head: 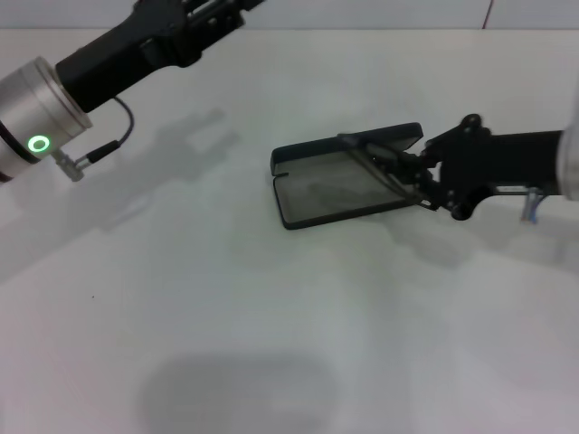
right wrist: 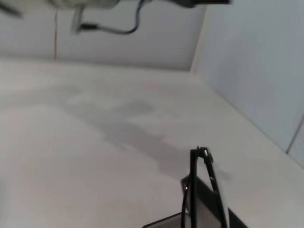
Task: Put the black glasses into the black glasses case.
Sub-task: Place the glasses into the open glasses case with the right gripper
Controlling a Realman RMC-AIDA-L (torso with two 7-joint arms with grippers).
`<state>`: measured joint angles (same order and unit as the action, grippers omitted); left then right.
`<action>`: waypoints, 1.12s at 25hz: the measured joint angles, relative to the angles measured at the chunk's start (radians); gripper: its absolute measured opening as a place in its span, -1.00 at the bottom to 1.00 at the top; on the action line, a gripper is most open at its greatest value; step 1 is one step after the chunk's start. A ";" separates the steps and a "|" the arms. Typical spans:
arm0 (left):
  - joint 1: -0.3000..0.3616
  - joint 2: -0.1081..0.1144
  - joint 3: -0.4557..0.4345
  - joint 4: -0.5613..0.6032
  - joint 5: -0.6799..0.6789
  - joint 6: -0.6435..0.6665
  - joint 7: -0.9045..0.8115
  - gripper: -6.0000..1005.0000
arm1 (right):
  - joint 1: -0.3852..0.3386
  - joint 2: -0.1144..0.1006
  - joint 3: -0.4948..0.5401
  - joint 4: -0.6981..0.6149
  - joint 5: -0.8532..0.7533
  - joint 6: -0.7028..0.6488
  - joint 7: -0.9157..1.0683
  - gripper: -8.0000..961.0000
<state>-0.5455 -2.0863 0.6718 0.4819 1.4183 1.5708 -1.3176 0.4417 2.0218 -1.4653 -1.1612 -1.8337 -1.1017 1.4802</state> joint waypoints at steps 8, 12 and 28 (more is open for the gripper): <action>-0.029 0.001 0.003 -0.034 0.005 -0.130 0.030 0.25 | 0.020 0.002 -0.215 -0.067 -0.195 0.204 0.125 -0.82; -0.050 0.003 0.003 -0.044 0.006 -0.160 0.032 0.25 | 0.020 0.002 -0.276 -0.071 -0.225 0.292 0.129 -0.82; -0.082 0.004 0.002 -0.046 0.011 -0.215 0.023 0.26 | 0.017 0.004 -0.471 -0.074 -0.380 0.534 0.118 -0.82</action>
<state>-0.6273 -2.0828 0.6740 0.4356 1.4296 1.3559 -1.2944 0.4585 2.0263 -1.9366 -1.2351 -2.2141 -0.5674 1.5984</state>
